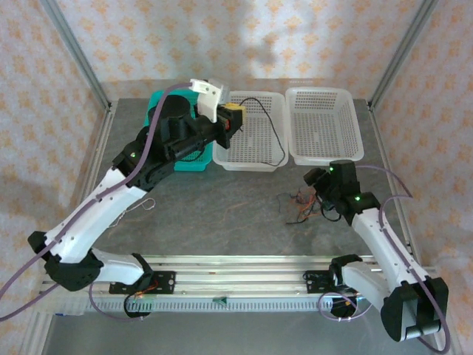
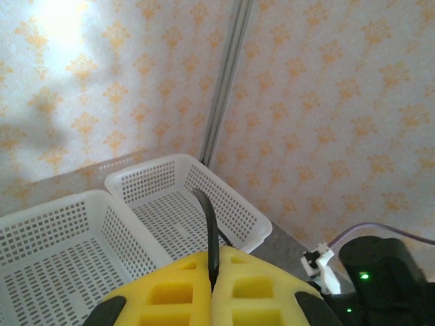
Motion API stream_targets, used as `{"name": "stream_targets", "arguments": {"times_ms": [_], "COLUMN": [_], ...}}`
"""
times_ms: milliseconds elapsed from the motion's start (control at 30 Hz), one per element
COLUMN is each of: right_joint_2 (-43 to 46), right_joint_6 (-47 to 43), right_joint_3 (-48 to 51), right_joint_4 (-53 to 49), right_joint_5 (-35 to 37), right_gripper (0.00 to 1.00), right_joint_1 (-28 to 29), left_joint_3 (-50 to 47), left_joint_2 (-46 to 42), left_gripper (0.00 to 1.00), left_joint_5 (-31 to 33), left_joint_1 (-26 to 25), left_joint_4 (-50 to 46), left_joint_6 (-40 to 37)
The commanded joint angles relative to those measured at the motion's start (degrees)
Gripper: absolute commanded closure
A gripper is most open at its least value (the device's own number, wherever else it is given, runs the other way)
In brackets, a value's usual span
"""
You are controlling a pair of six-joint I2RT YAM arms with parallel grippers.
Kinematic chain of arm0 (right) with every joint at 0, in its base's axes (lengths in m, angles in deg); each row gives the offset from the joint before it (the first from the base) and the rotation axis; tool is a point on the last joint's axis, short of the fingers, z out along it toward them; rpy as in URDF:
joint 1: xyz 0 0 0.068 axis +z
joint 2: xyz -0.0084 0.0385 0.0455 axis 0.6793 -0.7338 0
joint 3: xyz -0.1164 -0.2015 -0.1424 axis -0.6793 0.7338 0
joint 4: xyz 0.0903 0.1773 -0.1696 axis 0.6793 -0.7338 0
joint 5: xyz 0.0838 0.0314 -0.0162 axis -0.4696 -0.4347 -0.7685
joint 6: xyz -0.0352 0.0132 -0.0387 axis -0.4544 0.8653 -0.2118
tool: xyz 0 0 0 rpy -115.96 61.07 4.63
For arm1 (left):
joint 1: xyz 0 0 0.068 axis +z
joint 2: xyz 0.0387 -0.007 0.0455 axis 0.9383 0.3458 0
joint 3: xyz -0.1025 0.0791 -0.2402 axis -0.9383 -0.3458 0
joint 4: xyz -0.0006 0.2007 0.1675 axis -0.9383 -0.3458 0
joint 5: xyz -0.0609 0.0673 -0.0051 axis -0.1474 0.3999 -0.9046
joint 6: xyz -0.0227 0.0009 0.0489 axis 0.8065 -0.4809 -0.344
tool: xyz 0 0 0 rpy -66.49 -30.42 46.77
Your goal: Untangle the cables
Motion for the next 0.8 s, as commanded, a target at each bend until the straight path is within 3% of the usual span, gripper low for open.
{"name": "stream_targets", "arguments": {"times_ms": [0,167,300,400,567,667,767], "right_joint_2": [1.17,3.06,7.24,10.23,11.43,9.74,6.32], "right_joint_6": [-4.32,-11.74,-18.43,-24.82,-37.83,-44.16,-50.09], "right_joint_3": [-4.64,-12.44,-13.3,-12.7,-15.9,-18.27,-20.77], "right_joint_4": [-7.94,-8.23,-1.4,5.34,10.57,12.11,11.34], "right_joint_5": [3.67,12.64,19.72,19.72,7.27,-5.76,-18.17], "right_gripper": [0.15,0.02,0.01,0.0,0.02,0.05,0.0], "right_joint_1": [-0.29,-0.28,-0.28,-0.29,-0.29,-0.27,-0.3], "left_joint_3": [2.33,2.59,5.52,7.68,9.96,9.71,9.27], "left_joint_2": [1.56,3.15,5.49,7.34,9.85,9.85,9.37], "left_gripper": [1.0,1.0,1.0,1.0,1.0,1.0,1.0], "left_joint_5": [-0.05,-1.59,-3.08,-4.5,-7.69,-10.63,-12.08], "left_joint_1": [0.56,0.52,0.56,0.56,0.55,0.56,0.56], "left_joint_4": [1.3,1.49,-1.35,-3.18,-5.43,-5.35,-5.39], "left_joint_6": [0.72,0.89,0.12,0.03,-0.34,-1.2,-3.01]}}
